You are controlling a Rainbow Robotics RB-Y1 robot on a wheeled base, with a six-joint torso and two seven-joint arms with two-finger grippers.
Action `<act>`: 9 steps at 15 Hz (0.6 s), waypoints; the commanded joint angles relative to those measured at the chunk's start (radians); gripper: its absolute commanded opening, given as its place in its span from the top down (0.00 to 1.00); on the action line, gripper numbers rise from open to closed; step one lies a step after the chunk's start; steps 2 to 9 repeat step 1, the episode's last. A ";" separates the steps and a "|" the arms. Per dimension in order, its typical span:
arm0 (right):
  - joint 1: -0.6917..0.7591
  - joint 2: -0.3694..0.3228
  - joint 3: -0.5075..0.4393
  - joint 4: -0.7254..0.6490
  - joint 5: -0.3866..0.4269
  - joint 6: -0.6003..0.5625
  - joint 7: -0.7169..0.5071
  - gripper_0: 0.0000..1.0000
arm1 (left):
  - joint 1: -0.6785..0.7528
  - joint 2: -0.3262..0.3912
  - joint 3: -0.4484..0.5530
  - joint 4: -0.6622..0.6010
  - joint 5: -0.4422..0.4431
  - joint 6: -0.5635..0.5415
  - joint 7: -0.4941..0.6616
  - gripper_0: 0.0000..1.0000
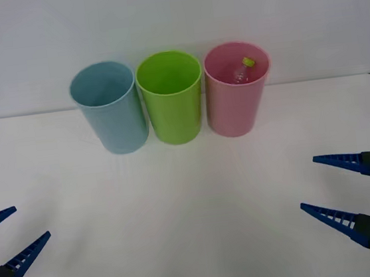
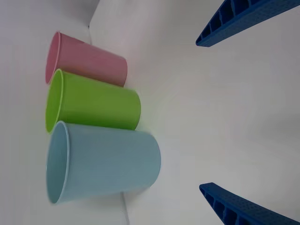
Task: Grasp the object on the table and drop it into the matching bin: aluminum can to the light blue bin, PET bottle to the pink bin.
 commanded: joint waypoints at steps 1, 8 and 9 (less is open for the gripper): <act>0.000 0.000 0.000 0.000 0.000 0.000 0.001 0.00 | 0.000 0.000 0.000 0.000 0.000 0.000 0.000 0.00; 0.000 0.000 0.000 0.000 0.000 0.000 0.001 0.00 | 0.000 0.000 0.000 0.000 0.000 0.000 0.000 0.00; 0.000 0.000 0.000 0.000 0.000 0.000 0.001 0.00 | 0.000 0.000 0.000 0.000 0.000 0.000 0.000 0.00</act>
